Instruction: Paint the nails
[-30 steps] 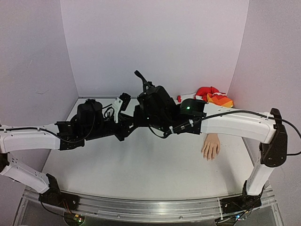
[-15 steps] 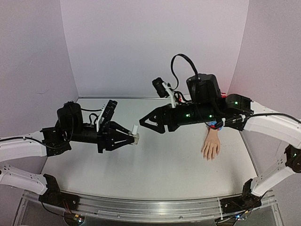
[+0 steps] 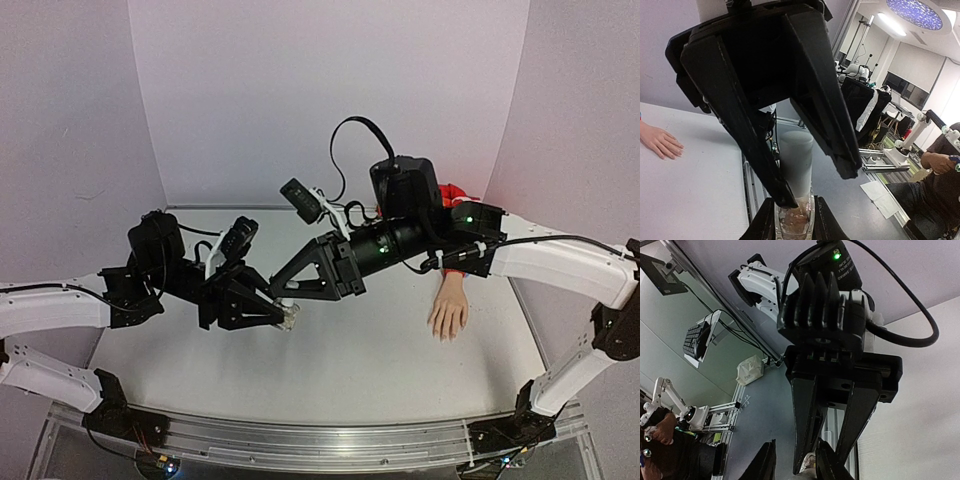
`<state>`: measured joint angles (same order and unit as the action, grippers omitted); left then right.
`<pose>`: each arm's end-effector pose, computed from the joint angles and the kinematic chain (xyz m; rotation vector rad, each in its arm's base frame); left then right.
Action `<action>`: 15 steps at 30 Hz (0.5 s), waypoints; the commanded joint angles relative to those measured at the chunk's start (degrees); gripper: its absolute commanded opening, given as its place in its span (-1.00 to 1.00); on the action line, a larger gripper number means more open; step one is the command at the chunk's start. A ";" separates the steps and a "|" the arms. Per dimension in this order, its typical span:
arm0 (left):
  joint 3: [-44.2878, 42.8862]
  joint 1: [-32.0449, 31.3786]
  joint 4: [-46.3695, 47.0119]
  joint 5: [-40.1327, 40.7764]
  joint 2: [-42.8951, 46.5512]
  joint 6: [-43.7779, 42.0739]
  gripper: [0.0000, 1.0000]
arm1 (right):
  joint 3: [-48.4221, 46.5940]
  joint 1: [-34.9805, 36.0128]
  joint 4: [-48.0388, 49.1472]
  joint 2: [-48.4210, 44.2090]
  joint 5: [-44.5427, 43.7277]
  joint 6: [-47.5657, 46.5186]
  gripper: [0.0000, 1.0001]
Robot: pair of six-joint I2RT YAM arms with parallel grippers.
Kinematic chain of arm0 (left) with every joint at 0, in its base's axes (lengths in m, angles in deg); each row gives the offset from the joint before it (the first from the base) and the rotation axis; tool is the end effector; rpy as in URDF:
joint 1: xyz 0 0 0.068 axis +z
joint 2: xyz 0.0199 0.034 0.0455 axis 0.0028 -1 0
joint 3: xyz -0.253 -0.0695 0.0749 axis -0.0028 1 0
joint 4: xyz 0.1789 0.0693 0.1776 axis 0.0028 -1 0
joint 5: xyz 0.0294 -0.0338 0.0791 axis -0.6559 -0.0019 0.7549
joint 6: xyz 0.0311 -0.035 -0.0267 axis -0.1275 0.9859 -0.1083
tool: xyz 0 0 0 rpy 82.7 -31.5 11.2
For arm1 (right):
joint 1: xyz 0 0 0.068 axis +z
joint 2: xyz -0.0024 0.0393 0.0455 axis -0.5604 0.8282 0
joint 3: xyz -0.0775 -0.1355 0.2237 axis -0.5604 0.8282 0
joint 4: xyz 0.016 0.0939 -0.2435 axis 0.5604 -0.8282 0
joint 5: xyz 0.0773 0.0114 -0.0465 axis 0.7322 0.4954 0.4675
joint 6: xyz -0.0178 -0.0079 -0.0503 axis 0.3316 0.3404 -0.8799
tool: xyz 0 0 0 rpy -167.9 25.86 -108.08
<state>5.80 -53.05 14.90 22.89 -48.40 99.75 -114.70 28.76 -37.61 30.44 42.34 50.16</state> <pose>0.1268 -0.2172 0.3139 1.3447 1.2696 -1.6864 0.1389 0.3287 0.3924 -1.4162 1.5822 1.6642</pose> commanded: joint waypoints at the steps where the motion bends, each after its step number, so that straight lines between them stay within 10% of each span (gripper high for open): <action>1: -3.08 0.07 5.00 -1.43 0.23 1.50 -1.00 | -2.12 0.88 3.35 0.56 4.00 -0.64 -0.53; 8: -3.31 0.04 1.80 11.54 2.32 0.19 -1.00 | 0.45 1.42 4.38 -0.37 -1.68 -1.07 -1.00; 15: -6.02 -0.02 -10.04 62.52 5.11 -4.52 -1.00 | 4.21 2.64 3.01 1.71 -34.14 8.55 -1.00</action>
<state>5.51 -54.22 8.41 42.56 -44.03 99.27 -113.19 28.55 -33.06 30.21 27.93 49.89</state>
